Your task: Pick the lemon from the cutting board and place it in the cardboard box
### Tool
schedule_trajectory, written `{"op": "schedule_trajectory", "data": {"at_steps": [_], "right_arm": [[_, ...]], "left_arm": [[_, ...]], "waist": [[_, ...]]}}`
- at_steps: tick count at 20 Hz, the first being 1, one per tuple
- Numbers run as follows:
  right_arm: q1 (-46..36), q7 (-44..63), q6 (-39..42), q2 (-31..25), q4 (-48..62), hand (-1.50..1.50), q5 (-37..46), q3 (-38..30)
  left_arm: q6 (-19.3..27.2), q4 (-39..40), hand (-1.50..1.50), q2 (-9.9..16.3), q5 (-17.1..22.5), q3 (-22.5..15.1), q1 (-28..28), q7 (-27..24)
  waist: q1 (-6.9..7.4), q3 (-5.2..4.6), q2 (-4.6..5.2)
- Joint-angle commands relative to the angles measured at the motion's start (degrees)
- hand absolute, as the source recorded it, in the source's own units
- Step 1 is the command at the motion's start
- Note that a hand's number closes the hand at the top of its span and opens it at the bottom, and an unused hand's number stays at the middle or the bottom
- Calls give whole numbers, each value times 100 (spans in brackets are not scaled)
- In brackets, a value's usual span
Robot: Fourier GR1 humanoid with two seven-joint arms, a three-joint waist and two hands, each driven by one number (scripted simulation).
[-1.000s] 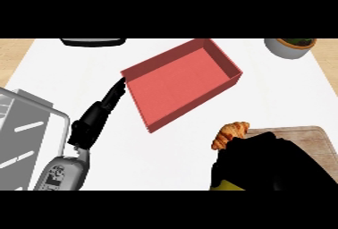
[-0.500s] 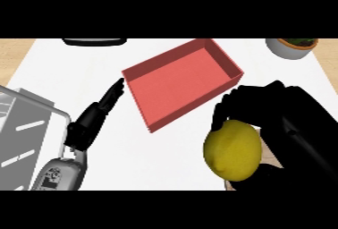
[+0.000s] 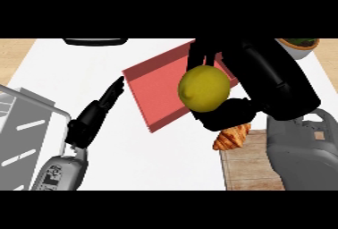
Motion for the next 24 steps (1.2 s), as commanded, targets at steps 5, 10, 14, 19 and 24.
{"op": "schedule_trajectory", "data": {"at_steps": [5,10,14,19,24], "right_arm": [[-609,-743,-830,115,1753,150,787,-94],[-1295,-1345,-1455,300,3300,150,1233,-91],[-1375,-1627,-1815,448,4007,150,1440,-153],[-1335,-1928,-2310,641,5104,150,1702,-142],[-1576,-1723,-2327,834,6212,-150,817,-511]], "left_arm": [[201,-23,0,-344,-263,-214,-273,397],[-50,118,0,-160,-116,-12,-152,21],[135,50,0,-344,-305,-138,-57,31],[-68,-455,0,-233,-129,-95,138,297],[-1,-271,0,-342,-243,-198,99,121]], "waist": [[-4,2,11],[51,0,24],[26,1,12],[51,3,15],[181,3,60]]}}
